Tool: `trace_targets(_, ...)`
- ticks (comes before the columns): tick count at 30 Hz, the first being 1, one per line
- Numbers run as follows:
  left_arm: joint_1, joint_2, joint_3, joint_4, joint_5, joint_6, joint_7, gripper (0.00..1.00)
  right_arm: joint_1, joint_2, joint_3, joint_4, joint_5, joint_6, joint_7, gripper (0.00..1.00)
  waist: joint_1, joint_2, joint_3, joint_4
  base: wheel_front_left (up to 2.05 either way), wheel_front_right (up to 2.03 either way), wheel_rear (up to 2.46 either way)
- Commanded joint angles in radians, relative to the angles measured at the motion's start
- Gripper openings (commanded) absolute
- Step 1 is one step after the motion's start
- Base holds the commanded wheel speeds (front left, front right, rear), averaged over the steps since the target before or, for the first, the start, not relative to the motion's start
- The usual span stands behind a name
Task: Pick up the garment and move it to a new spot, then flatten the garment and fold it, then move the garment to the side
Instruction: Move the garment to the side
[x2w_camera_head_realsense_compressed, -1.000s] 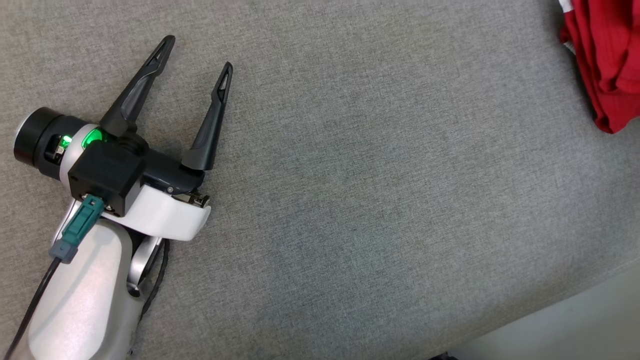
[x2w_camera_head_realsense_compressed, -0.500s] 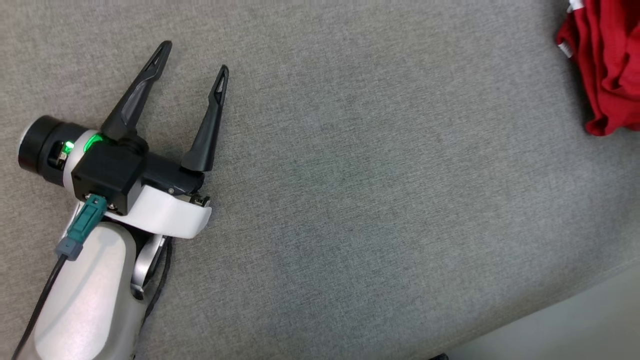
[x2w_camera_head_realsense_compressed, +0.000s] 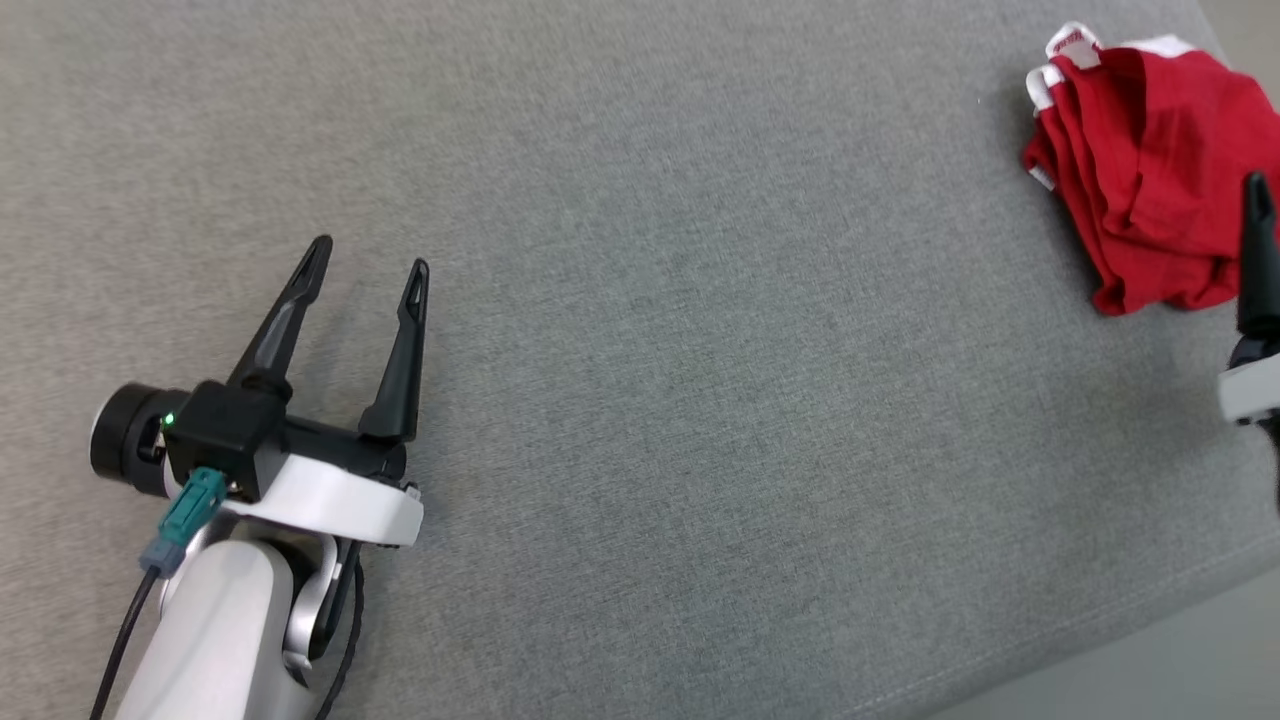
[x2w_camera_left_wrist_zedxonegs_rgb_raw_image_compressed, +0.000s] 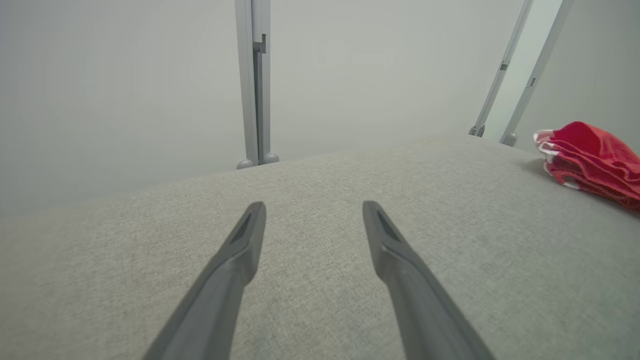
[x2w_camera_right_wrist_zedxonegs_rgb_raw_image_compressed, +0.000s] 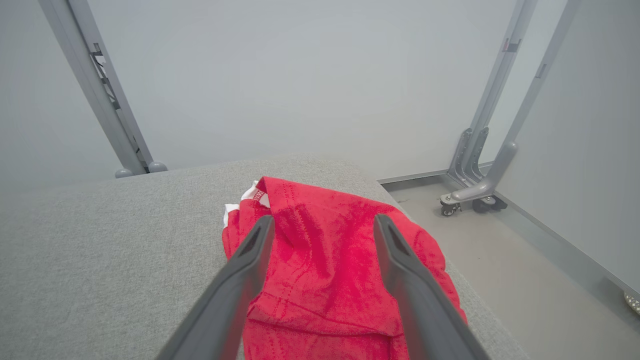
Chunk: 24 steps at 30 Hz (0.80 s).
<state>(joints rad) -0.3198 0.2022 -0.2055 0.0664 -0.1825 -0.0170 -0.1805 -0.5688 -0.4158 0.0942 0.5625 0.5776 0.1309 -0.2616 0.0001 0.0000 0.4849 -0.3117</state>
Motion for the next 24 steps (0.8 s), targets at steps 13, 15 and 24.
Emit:
trace_targets(13, 0.117, -0.037, 0.044, 0.067, -0.067, 0.047, -0.052, 1.00, 0.234, 0.221, -0.050, -0.282, -0.221, 0.000, -0.004, 1.00, -0.0001, 0.0000, -0.206, 0.162, 0.00, 0.00, 0.00)
trace_targets(15, 0.133, -0.040, 0.049, 0.077, -0.077, 0.051, -0.059, 1.00, 0.256, 0.237, -0.043, -0.303, -0.239, 0.000, -0.003, 1.00, -0.0001, 0.0000, -0.231, 0.185, 0.00, 0.00, 0.00)
trace_targets(24, 0.210, -0.041, 0.062, 0.098, -0.091, 0.068, -0.069, 1.00, 0.359, 0.271, -0.039, -0.369, -0.274, 0.000, 0.044, 1.00, -0.0001, 0.0000, -0.322, 0.251, 0.00, 0.00, 0.00)
